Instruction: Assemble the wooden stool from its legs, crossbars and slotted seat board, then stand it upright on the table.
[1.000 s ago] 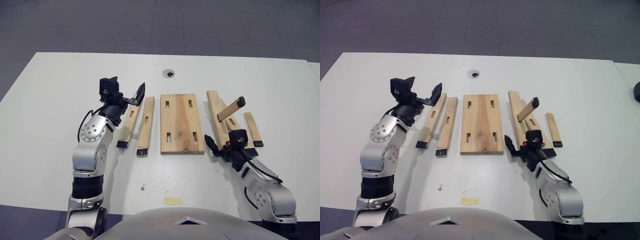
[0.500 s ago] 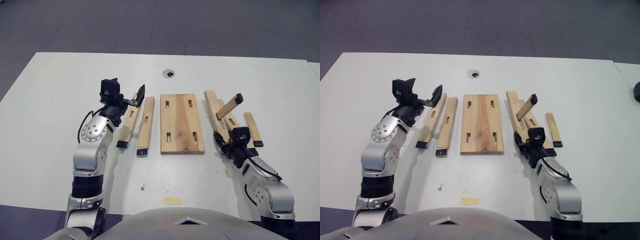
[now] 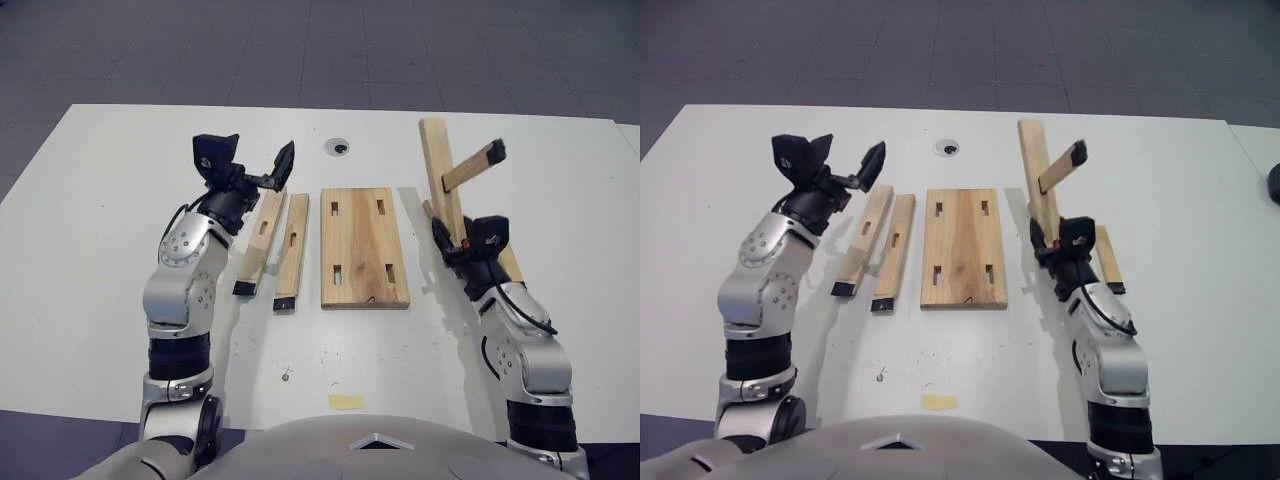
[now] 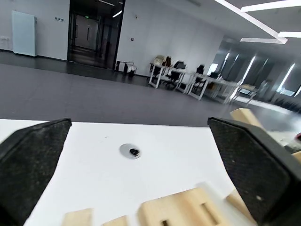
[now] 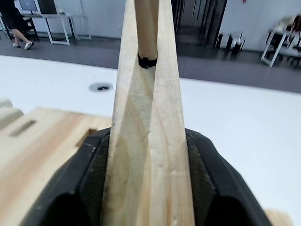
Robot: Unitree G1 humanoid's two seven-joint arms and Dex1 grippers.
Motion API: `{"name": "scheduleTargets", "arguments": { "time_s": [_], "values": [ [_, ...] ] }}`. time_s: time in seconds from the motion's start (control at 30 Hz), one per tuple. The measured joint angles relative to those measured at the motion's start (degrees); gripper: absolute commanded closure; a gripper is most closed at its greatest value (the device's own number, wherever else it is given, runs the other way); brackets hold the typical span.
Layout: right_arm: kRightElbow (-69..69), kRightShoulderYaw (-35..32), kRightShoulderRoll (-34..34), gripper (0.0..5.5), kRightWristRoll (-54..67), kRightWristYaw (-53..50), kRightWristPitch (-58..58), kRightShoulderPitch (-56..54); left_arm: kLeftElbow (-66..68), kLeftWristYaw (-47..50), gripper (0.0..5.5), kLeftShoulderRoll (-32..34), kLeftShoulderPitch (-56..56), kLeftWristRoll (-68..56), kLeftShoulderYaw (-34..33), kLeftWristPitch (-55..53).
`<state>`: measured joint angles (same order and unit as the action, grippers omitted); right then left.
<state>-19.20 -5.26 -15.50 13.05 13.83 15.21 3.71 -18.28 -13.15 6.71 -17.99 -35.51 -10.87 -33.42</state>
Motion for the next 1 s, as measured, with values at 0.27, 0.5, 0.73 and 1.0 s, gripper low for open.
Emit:
{"name": "scheduleTargets", "arguments": {
  "time_s": [0.27,0.5,0.73,1.0],
  "values": [
    [-5.1,6.2,-1.8,3.47,1.5,11.6,-7.2,-3.3,-2.9,8.4,0.1,-4.3,-4.6,-36.1,-4.9,-14.1],
    [-8.4,9.6,-2.4,3.47,3.1,16.1,-7.1,-3.3,-3.4,17.4,0.1,-2.2,-6.3,-49.2,-3.4,-14.8],
    [-9.9,12.1,-3.4,3.47,6.8,19.8,-4.5,-2.1,-3.0,17.8,1.35,2.3,-6.7,-49.8,-2.1,-14.3],
    [-9.9,12.2,-4.4,3.47,6.8,20.1,-4.5,-2.0,-2.9,16.4,2.68,5.3,-6.7,-50.2,-1.0,-14.1]
  ]
}}
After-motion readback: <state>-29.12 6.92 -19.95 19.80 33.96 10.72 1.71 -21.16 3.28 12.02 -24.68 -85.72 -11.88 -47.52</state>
